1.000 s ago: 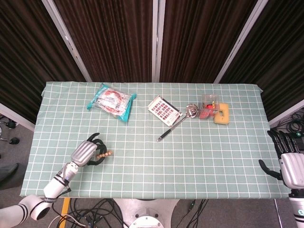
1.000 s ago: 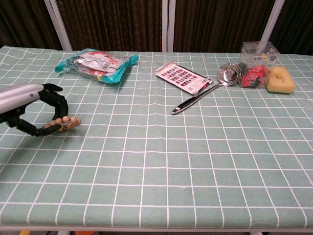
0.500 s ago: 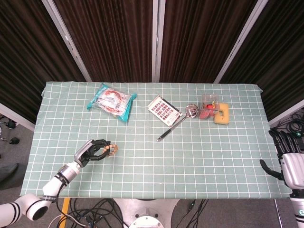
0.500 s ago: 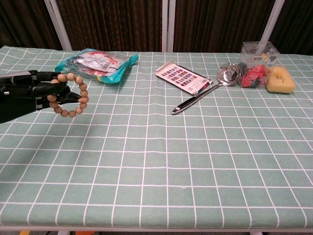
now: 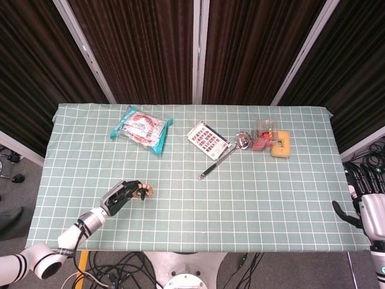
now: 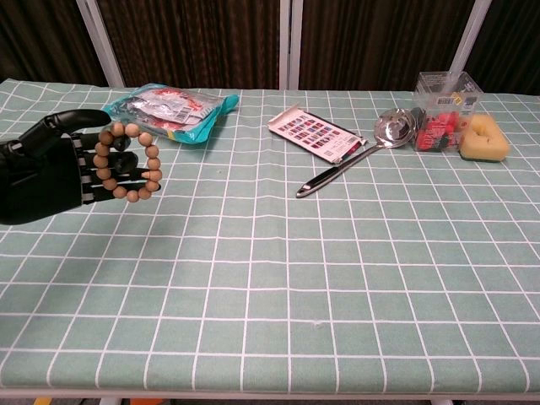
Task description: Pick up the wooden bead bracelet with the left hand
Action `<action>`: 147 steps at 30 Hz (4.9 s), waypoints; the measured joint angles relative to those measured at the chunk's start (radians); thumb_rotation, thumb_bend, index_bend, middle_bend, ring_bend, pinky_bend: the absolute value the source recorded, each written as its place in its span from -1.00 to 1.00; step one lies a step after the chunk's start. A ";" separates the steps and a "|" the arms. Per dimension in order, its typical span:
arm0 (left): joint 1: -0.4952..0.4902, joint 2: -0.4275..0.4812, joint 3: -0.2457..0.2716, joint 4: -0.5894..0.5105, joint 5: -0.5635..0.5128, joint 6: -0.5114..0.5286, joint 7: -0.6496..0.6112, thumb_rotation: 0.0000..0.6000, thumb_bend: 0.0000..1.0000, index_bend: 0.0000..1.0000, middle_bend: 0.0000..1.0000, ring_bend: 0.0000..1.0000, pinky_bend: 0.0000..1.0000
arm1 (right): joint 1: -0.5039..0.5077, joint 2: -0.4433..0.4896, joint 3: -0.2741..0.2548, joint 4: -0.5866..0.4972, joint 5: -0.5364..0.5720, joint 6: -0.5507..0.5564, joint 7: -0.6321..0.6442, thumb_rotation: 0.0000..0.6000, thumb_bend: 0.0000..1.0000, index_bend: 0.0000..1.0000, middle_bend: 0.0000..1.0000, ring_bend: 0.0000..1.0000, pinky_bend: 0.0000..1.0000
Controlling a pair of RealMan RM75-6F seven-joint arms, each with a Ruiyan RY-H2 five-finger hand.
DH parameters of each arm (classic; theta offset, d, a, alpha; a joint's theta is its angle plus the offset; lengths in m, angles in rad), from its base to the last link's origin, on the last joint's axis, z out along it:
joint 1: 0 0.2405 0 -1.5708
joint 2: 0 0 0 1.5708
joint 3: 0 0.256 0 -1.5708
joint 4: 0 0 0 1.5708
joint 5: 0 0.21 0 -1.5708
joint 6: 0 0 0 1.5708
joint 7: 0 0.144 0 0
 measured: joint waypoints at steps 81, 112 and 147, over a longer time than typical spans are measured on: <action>0.133 -0.055 -0.178 -0.074 -0.244 -0.076 0.498 0.21 0.16 0.39 0.47 -0.26 -0.83 | -0.001 0.069 0.023 -0.038 -0.007 0.027 -0.008 1.00 -0.62 -1.00 -0.84 -1.00 -1.00; 0.134 -0.059 -0.172 -0.064 -0.190 -0.057 0.486 -0.96 0.14 0.24 0.34 -0.27 -0.82 | -0.003 0.065 0.024 -0.028 -0.004 0.027 0.008 1.00 -0.63 -1.00 -0.83 -1.00 -1.00; 0.109 -0.055 -0.144 -0.038 -0.137 -0.065 0.421 -0.31 0.19 0.09 0.26 -0.27 -0.82 | 0.000 0.069 0.034 -0.032 0.012 0.021 0.004 1.00 -0.63 -1.00 -0.83 -1.00 -1.00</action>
